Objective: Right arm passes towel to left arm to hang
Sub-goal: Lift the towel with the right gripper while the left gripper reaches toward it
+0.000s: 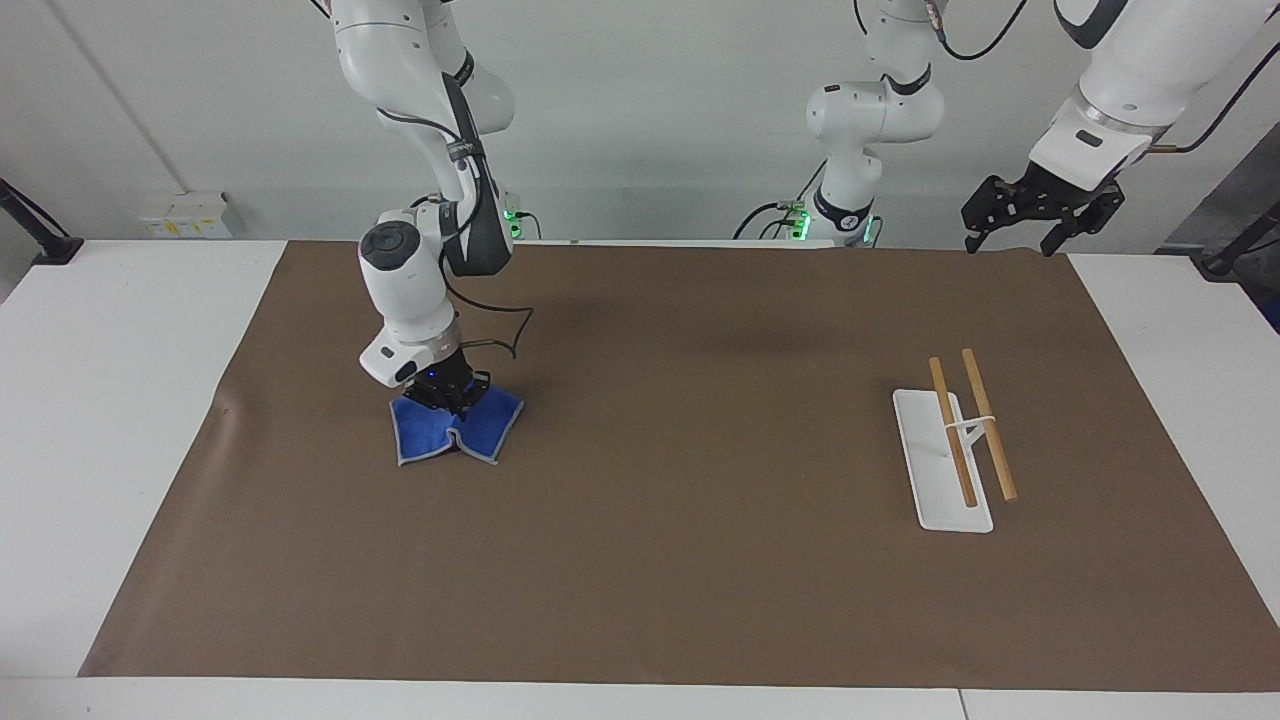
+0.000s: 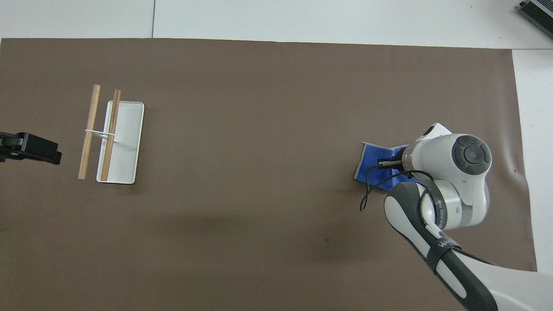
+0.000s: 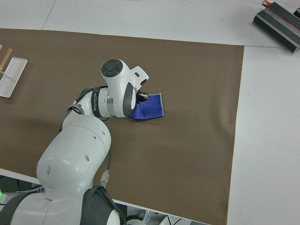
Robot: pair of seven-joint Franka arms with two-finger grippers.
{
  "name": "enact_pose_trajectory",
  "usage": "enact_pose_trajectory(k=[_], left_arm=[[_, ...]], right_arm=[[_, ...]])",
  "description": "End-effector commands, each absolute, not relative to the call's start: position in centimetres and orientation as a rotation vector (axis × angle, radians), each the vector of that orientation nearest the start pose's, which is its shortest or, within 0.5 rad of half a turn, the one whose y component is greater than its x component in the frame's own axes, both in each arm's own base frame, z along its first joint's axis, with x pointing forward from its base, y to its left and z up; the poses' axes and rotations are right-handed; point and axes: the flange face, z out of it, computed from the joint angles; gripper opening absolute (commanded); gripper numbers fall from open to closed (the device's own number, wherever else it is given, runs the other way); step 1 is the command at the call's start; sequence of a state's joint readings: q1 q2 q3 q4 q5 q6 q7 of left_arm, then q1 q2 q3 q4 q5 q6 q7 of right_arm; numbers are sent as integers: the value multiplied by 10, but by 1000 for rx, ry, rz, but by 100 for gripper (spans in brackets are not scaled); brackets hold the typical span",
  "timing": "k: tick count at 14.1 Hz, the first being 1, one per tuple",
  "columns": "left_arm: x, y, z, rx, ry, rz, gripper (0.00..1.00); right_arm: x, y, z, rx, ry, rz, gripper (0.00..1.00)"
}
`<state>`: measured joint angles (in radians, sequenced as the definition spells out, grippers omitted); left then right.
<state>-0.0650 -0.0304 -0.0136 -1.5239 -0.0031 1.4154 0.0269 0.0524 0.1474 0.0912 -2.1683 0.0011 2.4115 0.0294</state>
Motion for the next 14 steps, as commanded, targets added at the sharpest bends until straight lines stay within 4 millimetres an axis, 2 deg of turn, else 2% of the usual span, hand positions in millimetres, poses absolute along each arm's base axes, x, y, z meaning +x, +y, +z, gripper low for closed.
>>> enact_pose_trajectory(k=[1,2,6,9,12,14], left_arm=[[518,-40,651,-3146,145,129,100],[518,-39,651,-3146,143,129,100],[518,-40,651,-3146,145,129,100],[518,-39,651,-3146,143,129,100],[517,-39,650,-3146,143,136,100],[513,-42,651,-3143,147,162,100]], right_arm=[[569,88,367,-3006,-187,-168,0],[573,90,379,-2948,-170,-184,0],[597,98,447,-2713,-109,-235,0],[603,101,487,-2485,23,-252,0],[600,112,509,-2283,132,-271,0],[598,126,517,-2165,183,-262,0]])
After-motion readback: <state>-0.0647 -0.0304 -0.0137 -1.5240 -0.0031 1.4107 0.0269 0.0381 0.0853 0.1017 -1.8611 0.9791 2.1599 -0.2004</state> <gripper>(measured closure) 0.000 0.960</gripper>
